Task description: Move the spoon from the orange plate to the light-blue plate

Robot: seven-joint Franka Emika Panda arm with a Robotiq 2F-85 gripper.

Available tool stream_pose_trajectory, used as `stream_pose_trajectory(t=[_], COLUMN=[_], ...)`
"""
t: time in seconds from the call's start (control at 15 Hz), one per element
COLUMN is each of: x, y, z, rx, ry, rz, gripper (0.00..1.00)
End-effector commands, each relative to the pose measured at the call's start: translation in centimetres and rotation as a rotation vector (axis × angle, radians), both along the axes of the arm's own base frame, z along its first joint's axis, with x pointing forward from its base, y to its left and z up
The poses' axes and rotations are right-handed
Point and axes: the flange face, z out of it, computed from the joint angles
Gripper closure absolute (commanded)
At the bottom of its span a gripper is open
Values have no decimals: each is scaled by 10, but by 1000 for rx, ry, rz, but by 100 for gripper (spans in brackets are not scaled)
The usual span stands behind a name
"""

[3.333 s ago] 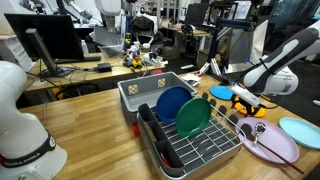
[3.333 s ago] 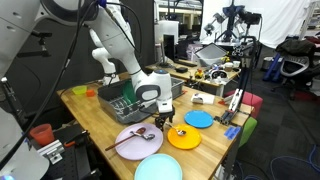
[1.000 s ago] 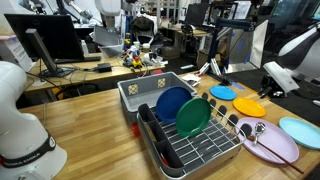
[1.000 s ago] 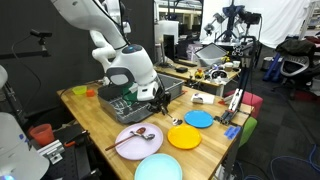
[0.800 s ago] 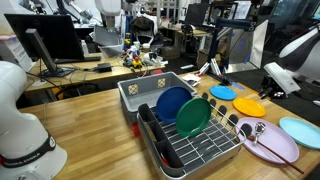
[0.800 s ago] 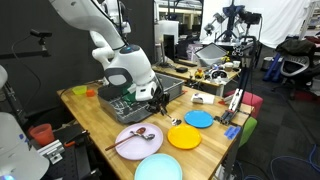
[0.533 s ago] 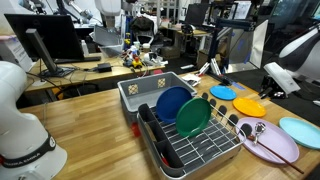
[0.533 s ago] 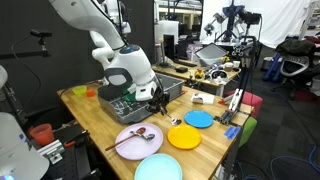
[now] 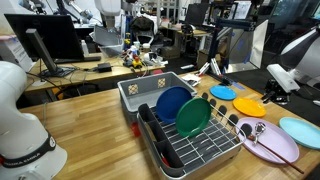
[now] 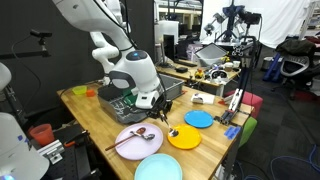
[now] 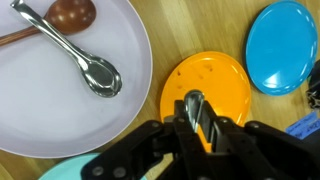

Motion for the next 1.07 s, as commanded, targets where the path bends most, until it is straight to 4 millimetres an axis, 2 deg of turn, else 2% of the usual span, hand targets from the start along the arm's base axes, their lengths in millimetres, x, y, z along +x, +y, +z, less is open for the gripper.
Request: stream_pose_trajectory(t=[0.0,0.27,0.53,1.0], x=[-5,-29,-50,-61], y=[-24,-55,-71,-99], z=[-12,-32,-51,-54], rx=[110,186,257,229], ry=[18,51,87,48], rz=[-116,-265,-371,-504], gripper=[95,95,95,95])
